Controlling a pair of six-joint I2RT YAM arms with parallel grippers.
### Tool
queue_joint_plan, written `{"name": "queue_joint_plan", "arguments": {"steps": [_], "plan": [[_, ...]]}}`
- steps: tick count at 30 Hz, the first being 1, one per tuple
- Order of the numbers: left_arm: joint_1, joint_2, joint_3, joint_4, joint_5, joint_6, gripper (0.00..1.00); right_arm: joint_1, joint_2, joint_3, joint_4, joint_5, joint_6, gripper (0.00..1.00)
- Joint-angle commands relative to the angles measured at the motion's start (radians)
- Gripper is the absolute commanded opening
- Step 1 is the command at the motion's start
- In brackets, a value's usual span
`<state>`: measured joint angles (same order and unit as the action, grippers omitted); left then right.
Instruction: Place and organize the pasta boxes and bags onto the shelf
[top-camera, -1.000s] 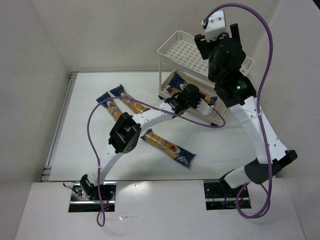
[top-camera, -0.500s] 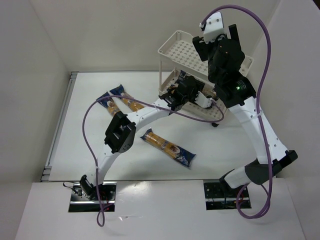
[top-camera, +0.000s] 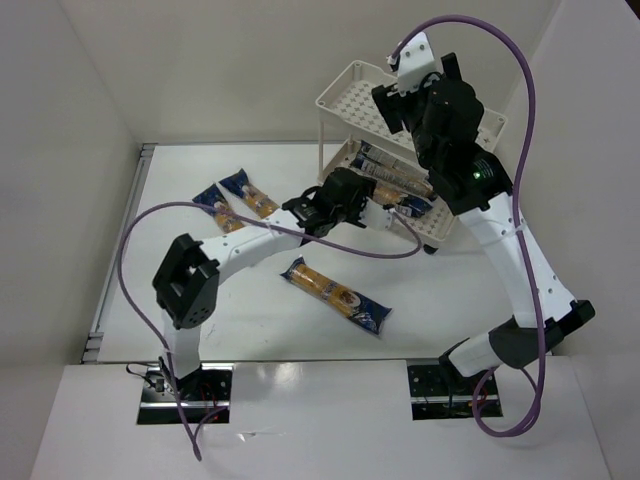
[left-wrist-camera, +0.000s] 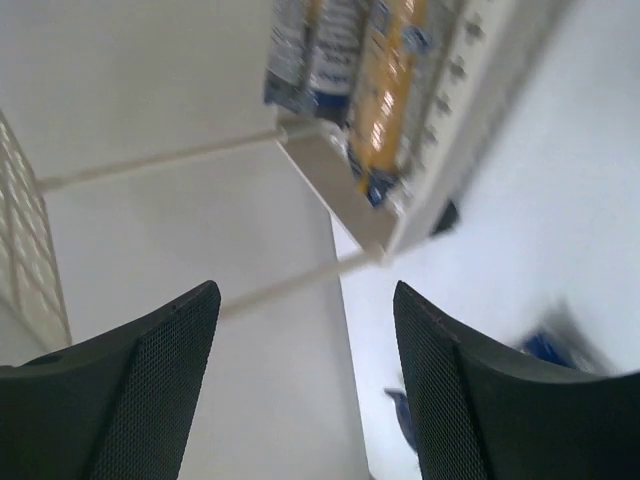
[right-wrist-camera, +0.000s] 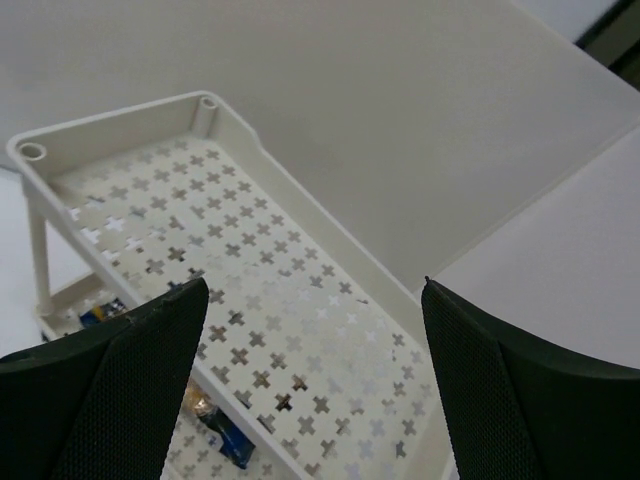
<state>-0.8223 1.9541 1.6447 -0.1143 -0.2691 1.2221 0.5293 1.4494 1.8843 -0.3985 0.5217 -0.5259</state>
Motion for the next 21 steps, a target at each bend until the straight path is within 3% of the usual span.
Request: {"name": "queue_joint_plan", "arguments": {"steps": [1,5,8,11,12,15,16,19,21], "plan": [[-0.011,-0.147,-0.098,-0.080,-0.050,-0.137,0.78,-0.005,0.012,0.042,-0.071,-0.106,0.050,0.92],[-0.011,-0.318,-0.297,-0.217,-0.096,-0.274,0.78,-0.005,0.084,0.056,-0.121,-0.095,0.072,0.92],[0.011,-0.478,-0.436,-0.287,-0.130,-0.411,0.82,0.104,0.137,0.067,-0.189,-0.071,0.043,0.92],[0.180,-0.575,-0.467,-0.335,-0.079,-0.572,0.85,0.202,0.167,0.036,-0.278,-0.113,0.069,0.93],[0.334,-0.575,-0.467,-0.346,-0.052,-0.610,0.85,0.202,0.181,0.015,-0.295,-0.155,0.099,0.93],[0.604,-0.575,-0.456,-0.346,0.074,-0.781,0.85,0.202,0.181,-0.081,-0.335,-0.294,0.178,0.93],[0.747,-0.575,-0.456,-0.357,0.112,-0.817,0.85,0.202,0.181,-0.109,-0.344,-0.386,0.187,0.93],[0.868,-0.575,-0.482,-0.380,0.247,-0.923,0.85,0.218,0.170,-0.224,-0.387,-0.523,0.213,0.93],[0.893,-0.552,-0.482,-0.398,0.366,-0.990,0.86,0.261,0.232,-0.333,-0.396,-0.542,0.199,0.95]]}}
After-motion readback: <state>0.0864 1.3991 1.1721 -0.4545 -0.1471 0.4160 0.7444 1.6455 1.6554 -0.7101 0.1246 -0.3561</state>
